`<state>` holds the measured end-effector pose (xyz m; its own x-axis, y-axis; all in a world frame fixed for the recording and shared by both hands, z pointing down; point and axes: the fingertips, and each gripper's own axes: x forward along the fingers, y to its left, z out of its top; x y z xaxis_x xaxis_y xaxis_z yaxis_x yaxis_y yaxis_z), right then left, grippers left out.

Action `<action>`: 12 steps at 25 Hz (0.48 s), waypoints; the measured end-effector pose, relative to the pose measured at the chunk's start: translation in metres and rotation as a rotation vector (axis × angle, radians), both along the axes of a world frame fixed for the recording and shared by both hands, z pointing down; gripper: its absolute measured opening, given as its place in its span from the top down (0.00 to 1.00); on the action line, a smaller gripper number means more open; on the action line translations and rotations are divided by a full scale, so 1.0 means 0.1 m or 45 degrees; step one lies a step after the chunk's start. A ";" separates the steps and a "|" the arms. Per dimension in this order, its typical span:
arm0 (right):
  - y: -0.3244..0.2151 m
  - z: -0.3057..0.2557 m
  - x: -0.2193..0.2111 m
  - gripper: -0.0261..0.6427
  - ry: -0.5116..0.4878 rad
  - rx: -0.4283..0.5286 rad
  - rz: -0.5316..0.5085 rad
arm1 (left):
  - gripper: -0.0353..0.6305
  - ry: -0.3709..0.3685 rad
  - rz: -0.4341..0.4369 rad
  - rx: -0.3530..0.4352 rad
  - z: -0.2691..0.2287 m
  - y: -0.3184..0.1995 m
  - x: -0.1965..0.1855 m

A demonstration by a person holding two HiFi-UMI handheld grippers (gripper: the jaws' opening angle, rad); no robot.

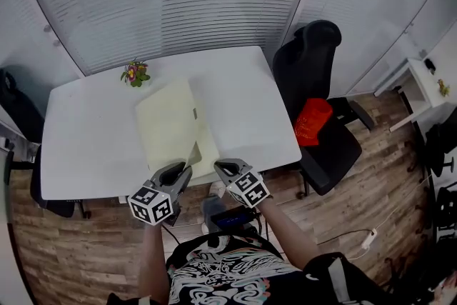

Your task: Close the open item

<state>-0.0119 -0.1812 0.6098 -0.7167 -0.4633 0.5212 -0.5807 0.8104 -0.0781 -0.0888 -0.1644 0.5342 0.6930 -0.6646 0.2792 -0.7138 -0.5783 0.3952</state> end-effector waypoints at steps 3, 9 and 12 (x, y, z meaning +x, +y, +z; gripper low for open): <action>0.00 -0.01 0.00 0.96 -0.010 -0.006 -0.002 | 0.83 -0.057 0.043 -0.024 0.08 0.00 0.06; 0.00 -0.01 0.00 0.96 -0.026 -0.013 -0.007 | 0.82 -0.124 0.096 -0.058 0.18 -0.01 0.13; 0.00 0.00 0.00 0.96 -0.031 -0.020 -0.005 | 0.82 -0.166 0.118 -0.074 0.24 -0.02 0.16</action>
<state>-0.0114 -0.1815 0.6097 -0.7311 -0.4525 0.5107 -0.5754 0.8111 -0.1051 -0.0727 -0.1668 0.5581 0.7063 -0.5797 0.4064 -0.7056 -0.6231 0.3375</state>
